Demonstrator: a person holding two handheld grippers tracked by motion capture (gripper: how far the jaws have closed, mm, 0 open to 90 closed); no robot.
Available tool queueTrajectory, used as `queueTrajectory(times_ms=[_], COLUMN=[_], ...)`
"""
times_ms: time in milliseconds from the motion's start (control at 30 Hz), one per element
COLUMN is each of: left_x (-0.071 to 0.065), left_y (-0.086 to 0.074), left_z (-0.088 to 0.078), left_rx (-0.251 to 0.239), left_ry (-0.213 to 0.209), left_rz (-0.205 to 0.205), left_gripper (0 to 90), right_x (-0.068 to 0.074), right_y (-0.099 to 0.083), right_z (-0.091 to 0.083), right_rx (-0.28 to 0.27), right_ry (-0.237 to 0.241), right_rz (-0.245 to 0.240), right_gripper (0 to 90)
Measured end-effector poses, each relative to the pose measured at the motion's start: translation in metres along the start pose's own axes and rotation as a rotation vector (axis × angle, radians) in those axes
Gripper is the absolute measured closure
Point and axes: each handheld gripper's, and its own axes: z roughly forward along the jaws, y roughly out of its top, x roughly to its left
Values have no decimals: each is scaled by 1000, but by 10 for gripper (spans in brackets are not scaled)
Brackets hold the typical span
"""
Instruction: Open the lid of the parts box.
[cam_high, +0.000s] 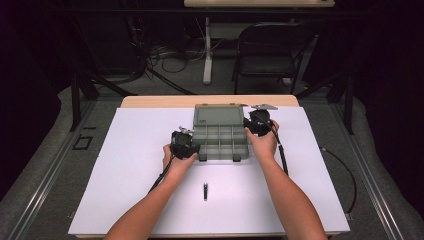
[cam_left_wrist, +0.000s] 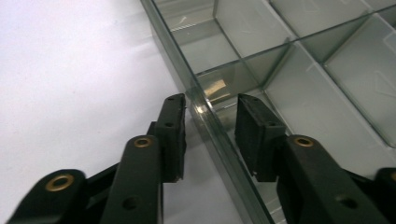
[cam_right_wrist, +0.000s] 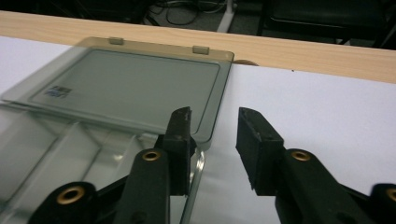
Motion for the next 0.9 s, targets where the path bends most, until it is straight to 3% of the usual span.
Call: queueTrajectory(times_ms=[67,100,133,300,500,633,733,900], left_x=[0,0,0,1,6,10,13,17], left_y=[0,0,-1,-1,-7,-16,-24,-39], left_z=[-3,-3,-7,-24,-63,-83,-96,-116], left_rx=[7,7,1,-23,-69,-96,-127,-173], left_ry=[-15,-15,-34,-66,-157,-200,-235,-241], left_rz=[-1,-1,-6,15,21,23,40,90], left_gripper=[579,557,538,474,433,433,435,415], right_x=[3,3,6,15,26,31,33,32], right_y=[-4,-4,-9,-19,-36,-47,-56,-70], right_z=[-17,-17,-32,-62,-94,-109,-116,-128], right_rx=[-8,-8,-23,-59,-92,-88,-84,-84], right_ry=[18,18,35,119,161,201,203,230], right_rz=[-13,-13,-30,-40,-88,-123,-169,-139], right_gripper=[616,616,586,521,474,455,421,381])
